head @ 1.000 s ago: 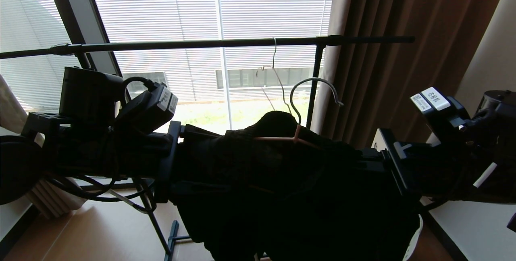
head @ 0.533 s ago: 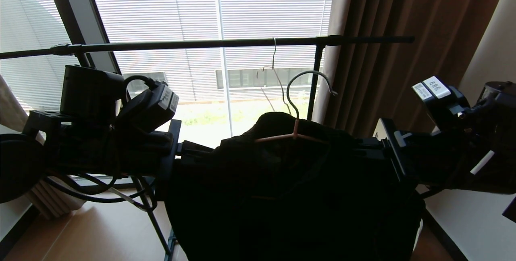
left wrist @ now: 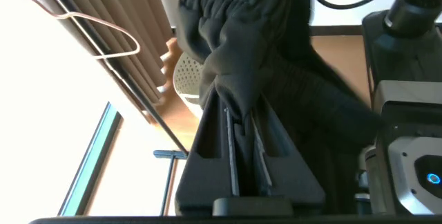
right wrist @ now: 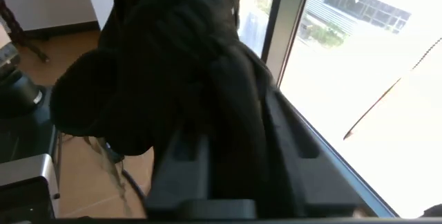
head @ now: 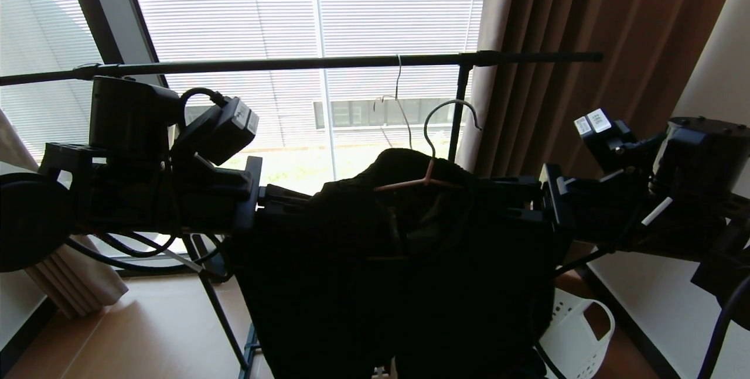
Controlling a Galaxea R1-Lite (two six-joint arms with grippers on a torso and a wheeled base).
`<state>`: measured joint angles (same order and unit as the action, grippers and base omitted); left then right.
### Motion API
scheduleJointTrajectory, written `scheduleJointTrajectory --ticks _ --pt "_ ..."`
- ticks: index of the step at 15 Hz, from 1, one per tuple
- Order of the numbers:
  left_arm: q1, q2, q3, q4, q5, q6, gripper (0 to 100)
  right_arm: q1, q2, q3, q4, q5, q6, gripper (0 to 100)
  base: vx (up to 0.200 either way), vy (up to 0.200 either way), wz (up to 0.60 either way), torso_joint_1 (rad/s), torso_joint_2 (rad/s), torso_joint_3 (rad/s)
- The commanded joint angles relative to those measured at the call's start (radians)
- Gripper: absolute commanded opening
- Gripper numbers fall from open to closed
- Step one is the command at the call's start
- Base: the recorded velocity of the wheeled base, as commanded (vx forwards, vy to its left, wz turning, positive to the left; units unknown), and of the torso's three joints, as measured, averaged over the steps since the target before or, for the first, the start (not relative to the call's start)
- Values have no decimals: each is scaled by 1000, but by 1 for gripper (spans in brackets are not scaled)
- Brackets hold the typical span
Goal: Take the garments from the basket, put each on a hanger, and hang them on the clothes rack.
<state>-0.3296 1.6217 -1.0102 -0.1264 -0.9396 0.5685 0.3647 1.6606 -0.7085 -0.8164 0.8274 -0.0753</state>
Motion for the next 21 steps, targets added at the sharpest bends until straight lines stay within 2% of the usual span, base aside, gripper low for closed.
scheduleJointTrajectory --ticks 1,11,15,17,19,21 --pt "0 12 -7 -1 1 1 0 -20 10 11 0 7 -12 100 0 0 0 0 0 0" --pt "55 6 -5 -2 -5 2 0 -109 -71 40 0 9 -41 100 0 0 0 0 0 0" --pt "57 -2 -21 -12 -5 -2 0 -127 -68 96 -1 9 -78 100 0 0 0 0 0 0" --pt "57 -5 -24 -30 -5 -22 0 -127 -68 115 0 9 -107 100 0 0 0 0 0 0" --pt "58 -22 -11 -67 -5 -72 0 -173 -75 126 0 9 -112 100 0 0 0 0 0 0" --pt "76 -25 -5 -68 -7 -78 0 -190 -73 132 0 9 -112 100 0 0 0 0 0 0"
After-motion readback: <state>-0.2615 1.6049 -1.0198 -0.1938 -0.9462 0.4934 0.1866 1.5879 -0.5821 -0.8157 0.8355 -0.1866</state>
